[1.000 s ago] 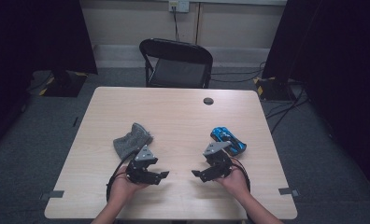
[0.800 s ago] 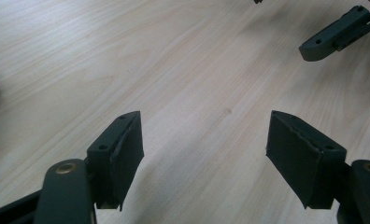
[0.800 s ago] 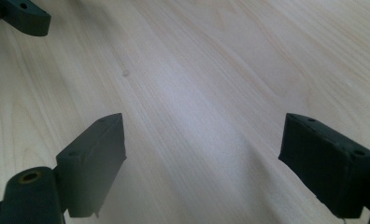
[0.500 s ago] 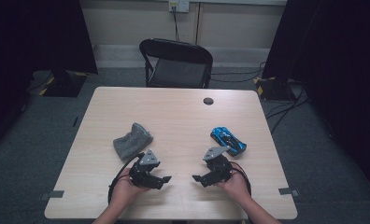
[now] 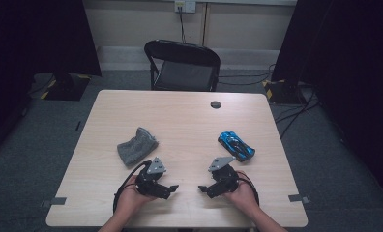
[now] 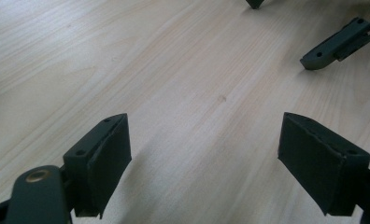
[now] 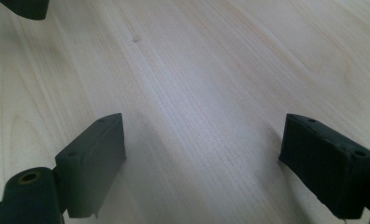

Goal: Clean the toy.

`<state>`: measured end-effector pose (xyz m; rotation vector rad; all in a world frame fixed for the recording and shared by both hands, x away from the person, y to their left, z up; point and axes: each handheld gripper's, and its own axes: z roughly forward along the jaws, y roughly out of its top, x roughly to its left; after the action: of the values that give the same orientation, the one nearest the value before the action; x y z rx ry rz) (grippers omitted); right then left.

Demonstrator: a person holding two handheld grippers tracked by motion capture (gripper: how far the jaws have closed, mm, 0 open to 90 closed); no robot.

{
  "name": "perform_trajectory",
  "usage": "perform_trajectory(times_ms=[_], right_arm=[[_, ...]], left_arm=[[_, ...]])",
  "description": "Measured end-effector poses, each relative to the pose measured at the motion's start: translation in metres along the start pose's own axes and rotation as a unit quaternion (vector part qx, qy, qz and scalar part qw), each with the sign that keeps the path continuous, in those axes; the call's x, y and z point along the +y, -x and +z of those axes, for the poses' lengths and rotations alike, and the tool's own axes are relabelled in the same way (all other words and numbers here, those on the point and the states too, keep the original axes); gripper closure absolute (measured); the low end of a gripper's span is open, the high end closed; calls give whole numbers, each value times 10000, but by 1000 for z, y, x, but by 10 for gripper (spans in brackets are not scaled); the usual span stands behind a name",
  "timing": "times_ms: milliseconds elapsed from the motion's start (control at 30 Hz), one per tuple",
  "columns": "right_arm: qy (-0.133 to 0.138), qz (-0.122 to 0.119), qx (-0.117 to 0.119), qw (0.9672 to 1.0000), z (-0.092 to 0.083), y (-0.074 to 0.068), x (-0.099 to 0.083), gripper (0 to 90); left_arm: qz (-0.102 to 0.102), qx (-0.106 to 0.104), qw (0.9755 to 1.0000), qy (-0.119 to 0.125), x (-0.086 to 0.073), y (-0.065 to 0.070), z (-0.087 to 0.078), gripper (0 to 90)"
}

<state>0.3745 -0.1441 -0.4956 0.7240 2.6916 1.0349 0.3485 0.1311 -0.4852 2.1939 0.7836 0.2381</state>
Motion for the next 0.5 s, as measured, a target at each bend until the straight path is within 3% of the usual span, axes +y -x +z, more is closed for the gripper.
perform_trajectory(times_ms=[333, 500], right_arm=[[236, -26, 21, 9997, 1, 0, -6, 127], [375, 4, 2, 9993, 1, -1, -9, 110]], left_arm=[[191, 7, 9998, -44, -5, 2, 7, 160], [387, -98, 9992, -85, -10, 5, 12, 161]])
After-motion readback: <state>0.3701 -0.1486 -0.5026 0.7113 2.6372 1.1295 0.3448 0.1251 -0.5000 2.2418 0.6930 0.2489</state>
